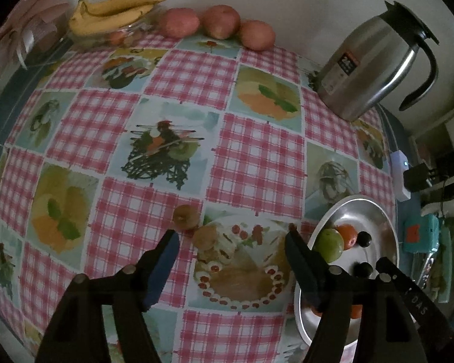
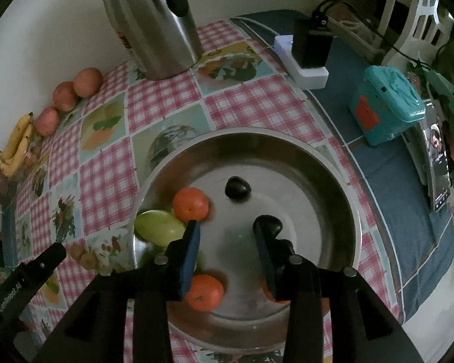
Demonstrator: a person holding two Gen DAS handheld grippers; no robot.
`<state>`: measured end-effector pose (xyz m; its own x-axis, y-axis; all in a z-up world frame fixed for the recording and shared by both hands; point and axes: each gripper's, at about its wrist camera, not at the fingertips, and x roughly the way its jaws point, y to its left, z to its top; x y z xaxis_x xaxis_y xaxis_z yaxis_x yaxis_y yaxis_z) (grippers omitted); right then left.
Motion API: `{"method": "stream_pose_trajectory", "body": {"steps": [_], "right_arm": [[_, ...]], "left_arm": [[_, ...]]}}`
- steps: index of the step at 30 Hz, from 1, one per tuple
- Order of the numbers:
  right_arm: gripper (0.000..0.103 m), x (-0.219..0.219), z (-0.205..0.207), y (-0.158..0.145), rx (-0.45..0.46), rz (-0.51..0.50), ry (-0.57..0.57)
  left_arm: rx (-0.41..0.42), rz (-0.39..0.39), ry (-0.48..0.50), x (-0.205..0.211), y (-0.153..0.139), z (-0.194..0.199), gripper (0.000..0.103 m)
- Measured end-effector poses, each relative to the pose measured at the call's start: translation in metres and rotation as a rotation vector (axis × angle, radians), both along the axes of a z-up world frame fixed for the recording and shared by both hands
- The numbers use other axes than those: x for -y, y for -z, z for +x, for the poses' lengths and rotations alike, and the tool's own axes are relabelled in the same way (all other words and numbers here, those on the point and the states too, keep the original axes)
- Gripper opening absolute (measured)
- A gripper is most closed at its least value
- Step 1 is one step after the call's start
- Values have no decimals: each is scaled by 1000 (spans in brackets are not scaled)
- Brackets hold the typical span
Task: Organize fruits
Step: 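Open the left tool to drop the pear while the right tool releases the plum, then move both open tools back toward the brown kiwis on the tablecloth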
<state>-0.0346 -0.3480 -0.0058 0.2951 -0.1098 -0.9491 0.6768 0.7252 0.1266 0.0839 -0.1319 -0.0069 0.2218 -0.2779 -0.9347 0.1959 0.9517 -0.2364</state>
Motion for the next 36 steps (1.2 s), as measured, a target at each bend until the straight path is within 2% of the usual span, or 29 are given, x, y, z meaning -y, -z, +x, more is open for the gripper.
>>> {"method": "stream_pose_trajectory", "body": {"steps": [3,5,6,7,11,13,20,22,36], "right_arm": [[40,-3,2,-1,-6,-7,-12],[51,-4,3,0,-6,-4,-14],[61,-4,3,0,-8,-2,-13],[66,-4,3,1,-9,-1,-14],[72,-3,3,4,-14,7,-16],[78,-3,3,5,-16,11,-17],[85,-5,4,8,-19,1,-28],[98,-5,5,9,-22,-8,-27],[98,-2,3,15,-37,-16,-2]], "left_arm": [[-10,6,-6,-2,2,1,79],[-12,15,-11,-4,3,1,84],[-10,22,-14,-4,4,1,85],[-6,30,-17,-5,4,1,88],[18,52,-21,-7,4,2,100],[22,53,-23,-8,4,2,102],[33,71,-22,-7,7,3,103],[36,82,-24,-8,9,3,103],[29,81,-2,-6,9,1,103]]}}
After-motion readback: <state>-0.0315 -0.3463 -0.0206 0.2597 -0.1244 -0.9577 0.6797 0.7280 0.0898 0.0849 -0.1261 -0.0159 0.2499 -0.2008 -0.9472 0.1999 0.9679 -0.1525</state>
